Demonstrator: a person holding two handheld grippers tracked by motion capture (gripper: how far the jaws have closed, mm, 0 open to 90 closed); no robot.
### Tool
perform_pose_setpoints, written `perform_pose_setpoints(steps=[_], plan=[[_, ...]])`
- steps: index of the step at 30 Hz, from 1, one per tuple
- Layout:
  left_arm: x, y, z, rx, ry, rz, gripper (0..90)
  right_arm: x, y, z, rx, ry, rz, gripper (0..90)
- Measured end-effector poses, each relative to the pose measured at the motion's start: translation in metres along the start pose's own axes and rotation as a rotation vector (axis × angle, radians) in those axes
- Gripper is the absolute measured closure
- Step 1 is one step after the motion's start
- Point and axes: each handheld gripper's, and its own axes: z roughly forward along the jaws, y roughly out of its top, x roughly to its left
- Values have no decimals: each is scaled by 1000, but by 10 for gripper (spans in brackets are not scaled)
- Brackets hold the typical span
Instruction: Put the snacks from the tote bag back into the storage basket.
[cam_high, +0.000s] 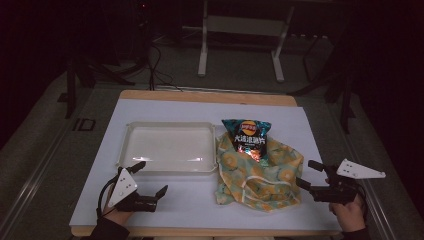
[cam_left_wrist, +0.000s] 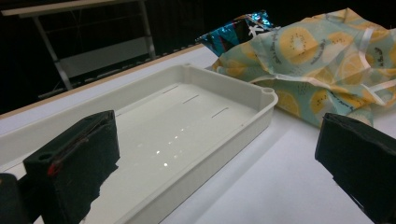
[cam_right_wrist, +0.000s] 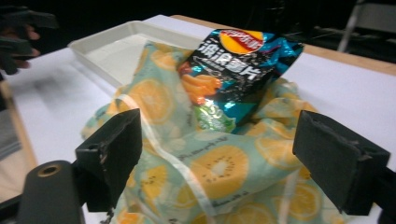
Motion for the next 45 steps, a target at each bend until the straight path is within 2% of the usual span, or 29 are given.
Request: perform_pose_setpoints(steps=[6,10,12,17,18,23,26,35,39,45], plan=[[0,0,0,3,5,5,3,2,3,-2,24,-17,-27,116],[-1,0,0,6,6,9,3,4,9,-4,21,-6,-23,115],[-2,0,0,8,6,11,3,6,12,-3,39,-34,-45,115],[-3,0,1,12,5,7,3,9,21,0,46,-37,-73,128],[-3,0,1,12,4,7,3,9,25,2,47,-34,-100,129],[-4,1,1,13,2,6,3,9,35,5,39,-44,-107,133],[-4,0,1,11,0,3,3,6,44,11,39,-54,-105,133],[-4,1,2,13,-5,7,3,-1,64,33,41,-25,-101,137],[-4,0,2,16,-6,9,3,-7,69,48,66,-20,-95,142],[-4,0,2,20,-7,8,3,-18,73,67,99,-42,-89,154]])
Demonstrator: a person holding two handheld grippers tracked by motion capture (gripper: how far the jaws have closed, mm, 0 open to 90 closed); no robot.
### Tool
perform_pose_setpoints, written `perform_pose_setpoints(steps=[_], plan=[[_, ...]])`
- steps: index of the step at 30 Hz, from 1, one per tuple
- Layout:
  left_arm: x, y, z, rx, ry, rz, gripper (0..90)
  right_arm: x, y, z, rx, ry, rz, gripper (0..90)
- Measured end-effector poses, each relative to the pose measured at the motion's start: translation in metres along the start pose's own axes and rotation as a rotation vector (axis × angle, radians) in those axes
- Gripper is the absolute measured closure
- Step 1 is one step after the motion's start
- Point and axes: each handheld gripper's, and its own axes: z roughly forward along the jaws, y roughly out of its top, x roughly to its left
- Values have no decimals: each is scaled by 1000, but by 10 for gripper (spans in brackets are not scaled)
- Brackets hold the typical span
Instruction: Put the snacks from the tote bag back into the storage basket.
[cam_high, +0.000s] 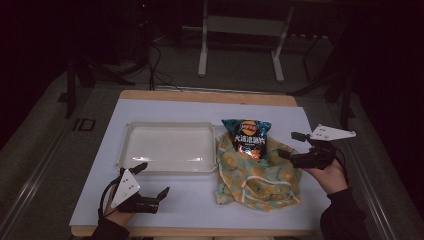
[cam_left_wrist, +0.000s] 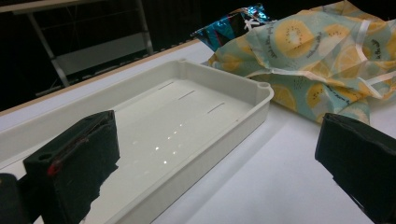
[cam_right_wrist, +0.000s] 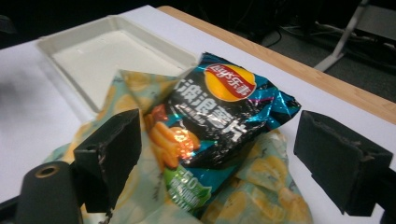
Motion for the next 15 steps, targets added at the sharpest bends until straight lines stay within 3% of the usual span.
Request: perform_pose_setpoints(steps=[3,15], plan=[[0,0,0,1,0,1,3,-8,2,12,27,-27,3,164],[0,0,1,5,1,4,3,-30,13,37,50,-37,20,216]])
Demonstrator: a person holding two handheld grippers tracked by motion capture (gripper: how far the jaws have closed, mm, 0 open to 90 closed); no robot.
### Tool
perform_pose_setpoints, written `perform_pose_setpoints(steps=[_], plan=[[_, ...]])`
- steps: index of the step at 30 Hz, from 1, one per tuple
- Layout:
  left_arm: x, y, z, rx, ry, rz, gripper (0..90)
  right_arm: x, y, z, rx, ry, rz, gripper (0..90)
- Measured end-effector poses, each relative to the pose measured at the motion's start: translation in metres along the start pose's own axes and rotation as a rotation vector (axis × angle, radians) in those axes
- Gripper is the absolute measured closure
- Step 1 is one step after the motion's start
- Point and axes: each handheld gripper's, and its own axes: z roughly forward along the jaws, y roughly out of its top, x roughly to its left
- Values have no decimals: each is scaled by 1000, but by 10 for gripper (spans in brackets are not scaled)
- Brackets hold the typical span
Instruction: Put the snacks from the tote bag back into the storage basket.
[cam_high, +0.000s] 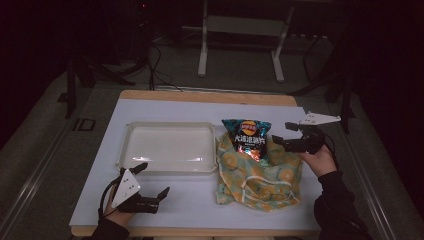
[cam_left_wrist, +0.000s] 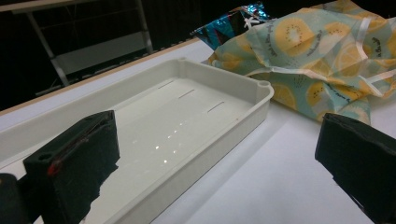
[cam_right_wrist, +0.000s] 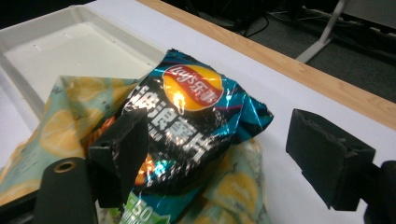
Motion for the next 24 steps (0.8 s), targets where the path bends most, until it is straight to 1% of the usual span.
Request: perform_pose_setpoints(steps=[7,10,11,12,17,18,19,20,21,22,24], plan=[[0,0,0,5,-1,6,3,-12,9,23,34,25,1,229],[0,0,0,6,-1,7,3,-17,12,32,52,17,-5,252],[0,0,0,6,-1,7,3,-17,12,32,52,17,-5,252],[-1,0,0,8,-1,9,3,-21,13,37,55,23,4,252],[-1,-1,0,10,1,12,3,-31,14,51,87,23,16,264],[-1,-1,0,11,2,12,3,-35,13,58,106,18,17,264],[-1,-1,0,12,1,14,3,-35,13,58,106,18,17,264],[-1,-1,0,12,2,14,3,-37,13,61,118,17,21,264],[-2,-1,0,12,1,10,3,-42,12,66,130,30,44,263],[-2,0,0,10,-2,7,3,-42,12,66,130,30,44,263],[-4,0,0,12,-8,14,3,-48,10,72,141,44,68,263]])
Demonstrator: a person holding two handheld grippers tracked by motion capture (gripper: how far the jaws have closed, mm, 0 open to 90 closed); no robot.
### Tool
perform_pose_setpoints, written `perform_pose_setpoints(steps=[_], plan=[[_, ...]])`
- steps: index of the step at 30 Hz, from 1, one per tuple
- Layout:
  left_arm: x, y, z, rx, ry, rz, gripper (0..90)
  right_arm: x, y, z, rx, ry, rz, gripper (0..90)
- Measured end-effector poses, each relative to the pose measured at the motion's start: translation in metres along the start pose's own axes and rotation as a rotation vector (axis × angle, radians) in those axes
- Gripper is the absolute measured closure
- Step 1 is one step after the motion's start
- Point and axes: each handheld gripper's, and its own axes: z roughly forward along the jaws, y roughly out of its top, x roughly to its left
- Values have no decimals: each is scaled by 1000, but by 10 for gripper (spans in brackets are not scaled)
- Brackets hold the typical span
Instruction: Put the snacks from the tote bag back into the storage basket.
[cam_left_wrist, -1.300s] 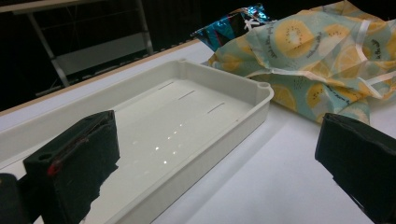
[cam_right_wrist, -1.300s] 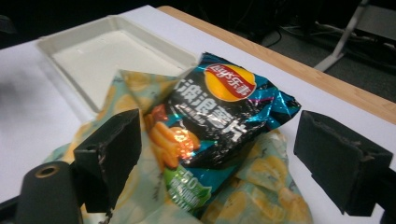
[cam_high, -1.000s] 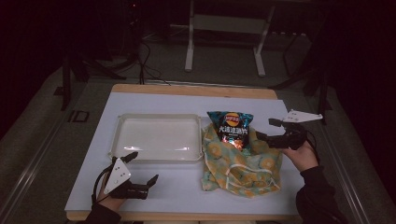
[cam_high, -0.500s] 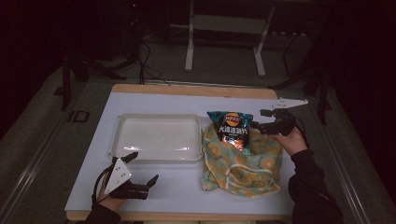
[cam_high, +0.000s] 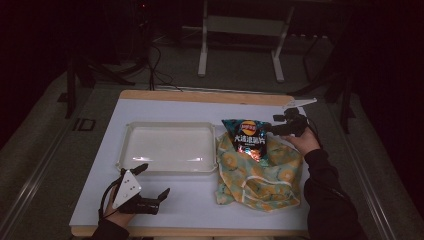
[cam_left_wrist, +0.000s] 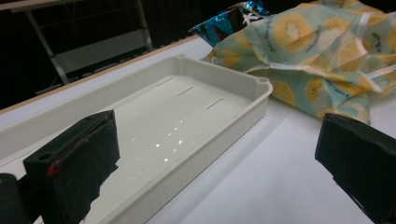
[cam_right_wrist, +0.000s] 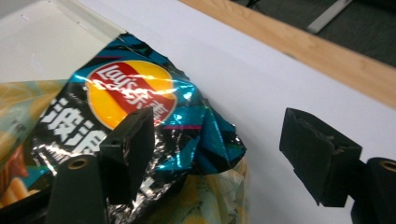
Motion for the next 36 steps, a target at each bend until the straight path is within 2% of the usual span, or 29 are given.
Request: perform_pose_setpoints(steps=[2,4,7,8,9,10,13,14,16,17,18,20,22,24,26,28,31,32,33,34,35,36], plan=[[-2,0,1,1,-6,9,3,-4,-1,5,8,15,24,263],[-3,0,2,6,-11,17,3,-5,-1,10,24,21,24,257],[-4,0,2,7,-11,18,3,-8,-2,15,27,90,60,253],[-4,0,2,7,-11,17,3,-9,-3,17,36,99,65,254],[-4,0,2,7,-10,18,3,-10,-3,22,72,105,59,258],[-4,0,2,7,-10,18,3,-10,-3,22,72,105,59,258],[-4,0,1,6,-9,16,3,-10,-4,30,139,119,35,308],[-4,0,1,6,-9,15,3,-9,-3,32,149,152,28,388],[-4,0,2,6,-9,16,3,-8,-3,32,154,163,18,413],[-4,0,2,6,-9,17,3,-6,-1,36,182,169,8,471],[-4,0,2,6,-9,18,3,-6,-1,36,182,169,8,471],[-4,1,2,5,-9,18,3,-5,1,39,201,158,-4,530],[-4,1,2,5,-9,17,3,-4,2,40,209,156,5,556],[-4,1,2,4,-9,17,3,-1,5,46,226,133,17,607],[-4,1,1,5,-9,20,3,2,7,52,258,125,28,571],[-4,1,1,4,-9,20,3,4,8,56,272,99,25,492],[-4,1,1,2,-12,19,3,4,9,60,277,105,27,504],[-4,1,1,2,-11,19,3,5,10,59,279,140,24,724],[-4,1,1,2,-11,19,3,7,10,58,274,138,2,843],[-4,1,1,1,-10,19,3,7,10,58,274,138,2,843],[-4,1,1,1,-9,19,3,9,11,57,279,145,-3,880],[-4,1,1,1,-9,20,3,14,12,56,288,116,-34,893]])
